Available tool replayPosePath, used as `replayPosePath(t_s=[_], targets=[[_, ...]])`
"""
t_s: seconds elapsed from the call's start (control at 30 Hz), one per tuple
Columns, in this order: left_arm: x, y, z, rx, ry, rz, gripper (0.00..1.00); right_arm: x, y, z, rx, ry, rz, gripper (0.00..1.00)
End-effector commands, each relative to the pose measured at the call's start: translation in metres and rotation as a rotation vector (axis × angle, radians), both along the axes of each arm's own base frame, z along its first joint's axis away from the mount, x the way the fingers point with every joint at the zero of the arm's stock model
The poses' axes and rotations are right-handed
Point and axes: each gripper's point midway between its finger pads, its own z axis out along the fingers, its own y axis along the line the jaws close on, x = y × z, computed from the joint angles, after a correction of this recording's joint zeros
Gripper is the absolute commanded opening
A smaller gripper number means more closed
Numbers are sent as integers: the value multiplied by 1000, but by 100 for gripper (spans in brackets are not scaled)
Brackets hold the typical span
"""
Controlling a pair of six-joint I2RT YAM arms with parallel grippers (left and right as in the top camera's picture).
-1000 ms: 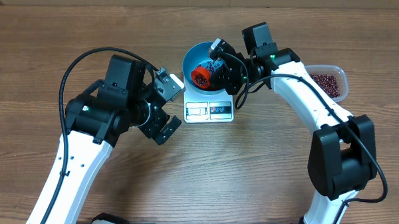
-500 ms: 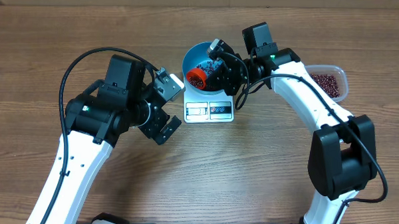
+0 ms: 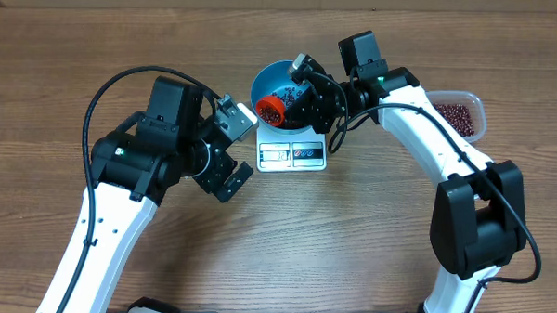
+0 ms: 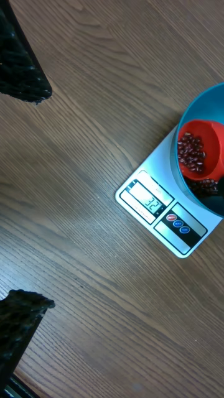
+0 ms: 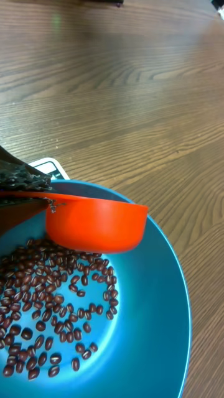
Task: Scoop item into bowl and weigh 150g on scale
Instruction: 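Raise the emptied red scoop up out of the blue bowl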
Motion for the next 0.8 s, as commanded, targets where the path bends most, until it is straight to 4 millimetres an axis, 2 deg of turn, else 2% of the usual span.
replayPosePath(t_s=[0.0,0.07,0.23,0.37,0.53,0.77], targets=[[0,0,-2,1,5,-9,100,11,-3,17,-32,-90,-31,4],[0,0,-2,1,5,-9,100,28,-12,14,-99,-157,-87,4],[0,0,-2,1,5,-9,100,55,-25,16,-179,-270,-171,4],[0,0,-2,1,5,-9,100,57,-29,28,-185,-305,-191,4],[0,0,-2,1,5,-9,99,65,-42,39,-247,-357,-254,4],[0,0,-2,1,5,-9,100,62,-45,48,-250,-369,-262,4]])
